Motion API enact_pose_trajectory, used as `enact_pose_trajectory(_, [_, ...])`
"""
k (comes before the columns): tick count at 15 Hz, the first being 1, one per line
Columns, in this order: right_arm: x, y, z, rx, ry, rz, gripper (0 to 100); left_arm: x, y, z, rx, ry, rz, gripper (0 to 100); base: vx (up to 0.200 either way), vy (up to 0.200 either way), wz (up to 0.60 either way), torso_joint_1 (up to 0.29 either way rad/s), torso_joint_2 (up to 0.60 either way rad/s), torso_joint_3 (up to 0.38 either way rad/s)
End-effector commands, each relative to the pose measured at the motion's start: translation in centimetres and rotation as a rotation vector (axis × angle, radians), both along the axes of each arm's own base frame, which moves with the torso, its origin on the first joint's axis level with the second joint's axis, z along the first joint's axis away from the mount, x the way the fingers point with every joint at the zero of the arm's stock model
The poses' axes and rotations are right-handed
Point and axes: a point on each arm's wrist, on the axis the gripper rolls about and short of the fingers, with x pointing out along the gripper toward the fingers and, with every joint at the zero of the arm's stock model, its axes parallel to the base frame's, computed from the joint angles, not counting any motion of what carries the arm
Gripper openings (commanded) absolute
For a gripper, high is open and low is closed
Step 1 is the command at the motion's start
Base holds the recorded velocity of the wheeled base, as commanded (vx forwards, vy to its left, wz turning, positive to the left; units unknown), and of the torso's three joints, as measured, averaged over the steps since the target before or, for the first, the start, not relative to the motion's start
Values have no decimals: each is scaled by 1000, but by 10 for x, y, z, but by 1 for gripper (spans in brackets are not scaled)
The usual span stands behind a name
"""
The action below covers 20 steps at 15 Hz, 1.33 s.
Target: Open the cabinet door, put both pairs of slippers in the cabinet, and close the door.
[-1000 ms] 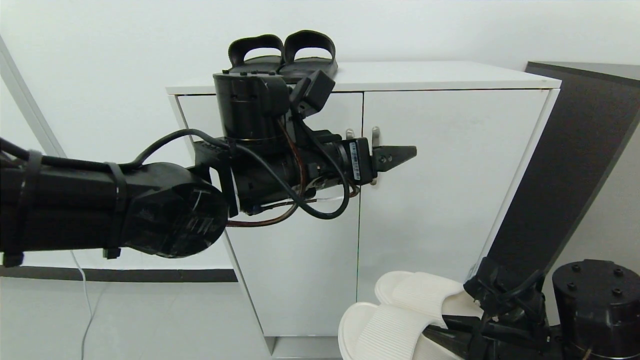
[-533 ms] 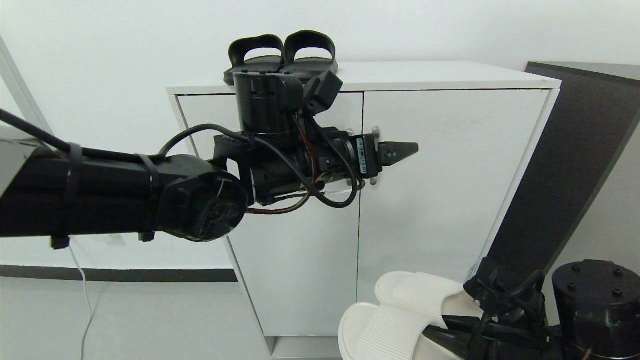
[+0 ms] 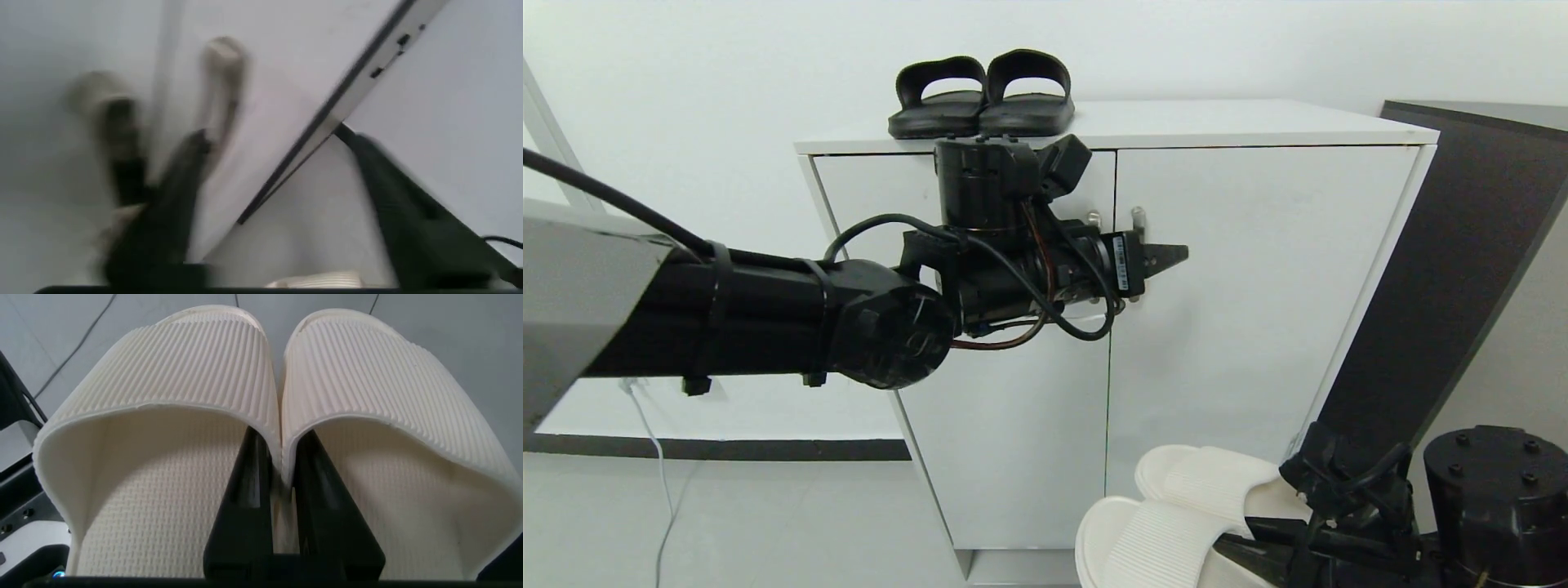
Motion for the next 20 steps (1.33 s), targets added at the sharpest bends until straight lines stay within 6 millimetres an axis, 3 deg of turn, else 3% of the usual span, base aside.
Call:
enact_pose_trajectory(1, [0,0,-1,-2,3,4,0,-2,1,2,-5,0,-5,0,0,0,0,0,0,0])
enact_pose_trajectory(8, [-11,1,-2,3,12,49,0,-27,16,6,3,9,-17,0,0,0,0,0,0,0])
enact_pose_trajectory(11, [-23,-5,2,47,28,158,0,-45,21,8,7,14,-39,0,0,0,0,0,0,0])
enact_pose_trajectory(16, [-24,-6,2,47,29,172,0,-80,40,6,1,4,-57,0,0,0,0,0,0,0])
enact_pose_trajectory(20, [-23,-4,1,42,31,166,0,-55,52,-3,-19,-18,18,0,0,0,0,0,0,0])
